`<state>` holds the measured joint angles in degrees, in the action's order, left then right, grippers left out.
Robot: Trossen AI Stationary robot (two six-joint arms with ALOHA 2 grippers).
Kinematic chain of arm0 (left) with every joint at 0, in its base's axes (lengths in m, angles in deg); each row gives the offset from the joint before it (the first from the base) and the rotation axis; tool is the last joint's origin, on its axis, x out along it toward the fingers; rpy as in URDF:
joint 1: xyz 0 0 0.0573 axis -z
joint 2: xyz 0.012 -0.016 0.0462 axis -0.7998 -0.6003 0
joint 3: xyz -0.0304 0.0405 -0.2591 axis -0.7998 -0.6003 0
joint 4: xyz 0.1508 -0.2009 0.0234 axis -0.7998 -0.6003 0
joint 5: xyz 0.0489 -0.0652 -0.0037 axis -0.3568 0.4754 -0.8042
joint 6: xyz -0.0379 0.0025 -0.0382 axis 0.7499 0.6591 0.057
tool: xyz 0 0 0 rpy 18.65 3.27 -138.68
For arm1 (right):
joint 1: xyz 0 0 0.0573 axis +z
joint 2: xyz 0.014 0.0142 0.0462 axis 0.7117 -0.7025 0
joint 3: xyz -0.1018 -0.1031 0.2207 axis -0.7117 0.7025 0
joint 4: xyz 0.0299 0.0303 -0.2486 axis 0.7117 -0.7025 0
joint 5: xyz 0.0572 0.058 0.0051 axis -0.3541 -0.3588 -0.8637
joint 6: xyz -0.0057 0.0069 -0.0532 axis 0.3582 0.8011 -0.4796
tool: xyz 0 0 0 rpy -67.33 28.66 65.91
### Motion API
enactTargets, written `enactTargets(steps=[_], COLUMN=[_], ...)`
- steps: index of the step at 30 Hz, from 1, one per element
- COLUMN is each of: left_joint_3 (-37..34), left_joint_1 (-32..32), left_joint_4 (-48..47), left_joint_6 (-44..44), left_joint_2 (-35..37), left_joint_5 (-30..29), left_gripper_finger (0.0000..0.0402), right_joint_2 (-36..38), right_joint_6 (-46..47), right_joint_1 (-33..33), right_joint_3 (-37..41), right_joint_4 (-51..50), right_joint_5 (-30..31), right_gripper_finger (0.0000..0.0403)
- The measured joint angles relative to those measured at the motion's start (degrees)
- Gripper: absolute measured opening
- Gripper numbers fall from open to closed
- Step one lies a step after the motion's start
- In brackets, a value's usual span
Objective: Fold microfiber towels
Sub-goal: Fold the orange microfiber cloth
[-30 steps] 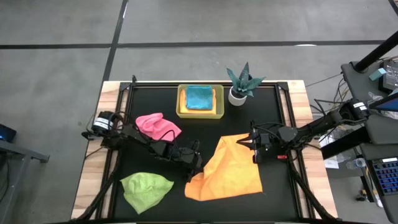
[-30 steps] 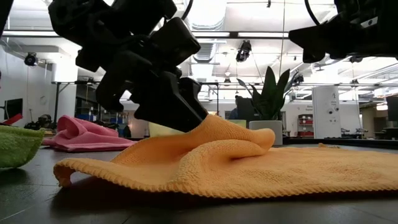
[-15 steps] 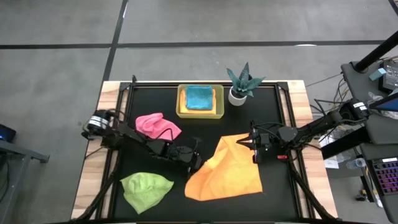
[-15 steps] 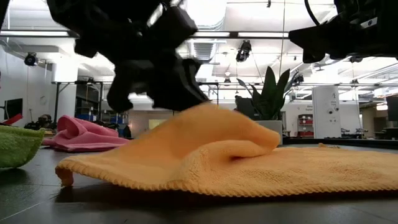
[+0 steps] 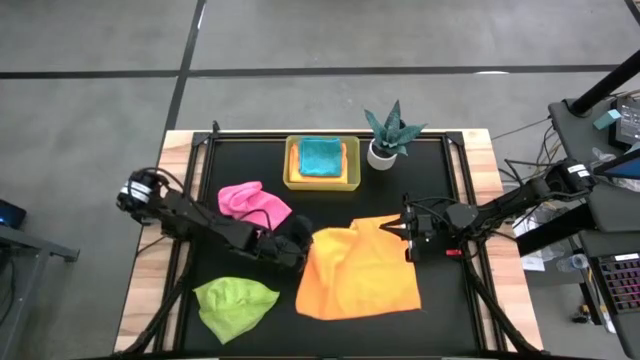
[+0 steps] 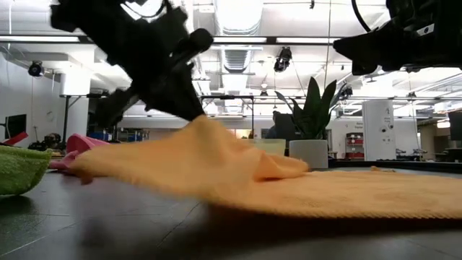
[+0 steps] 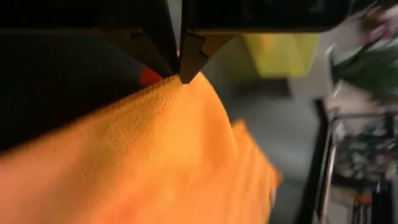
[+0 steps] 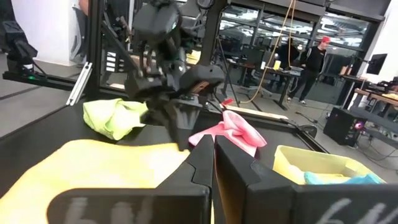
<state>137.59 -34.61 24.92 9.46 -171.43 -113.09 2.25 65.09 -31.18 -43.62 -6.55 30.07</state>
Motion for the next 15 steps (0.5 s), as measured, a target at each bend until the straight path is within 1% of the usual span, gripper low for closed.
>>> enactTargets(steps=[2,4,6,10,13,15], left_joint_3=[-0.02,-0.02,-0.02,0.2,0.56,0.9], left_joint_1=[0.32,0.31,0.53,1.33,1.89,2.45], left_joint_4=[-1.67,-1.71,0.17,5.44,14.07,18.69], left_joint_6=[-0.44,-0.42,-0.33,-0.25,-0.05,0.04], left_joint_2=[-0.48,-0.95,-1.5,-4.16,-7.76,-10.43], left_joint_5=[-3.98,-4.18,-1.72,5.68,11.68,12.3], left_gripper_finger=[0.0,0.0,0.0,0.0,0.0,0.0], right_joint_2=[-0.04,-0.05,-0.06,-0.06,-0.06,-0.06], right_joint_6=[0.0,0.24,0.24,0.3,0.38,0.42], right_joint_1=[0.0,0.0,0.0,0.0,0.0,0.0], right_joint_3=[0.0,0.0,0.0,0.0,0.0,0.0], right_joint_4=[0.06,0.06,0.06,0.08,0.08,0.08], right_joint_5=[0.0,0.0,0.02,0.04,0.04,0.03], right_gripper_finger=[0.0009,0.0009,0.0009,0.0009,0.0009,0.0009])
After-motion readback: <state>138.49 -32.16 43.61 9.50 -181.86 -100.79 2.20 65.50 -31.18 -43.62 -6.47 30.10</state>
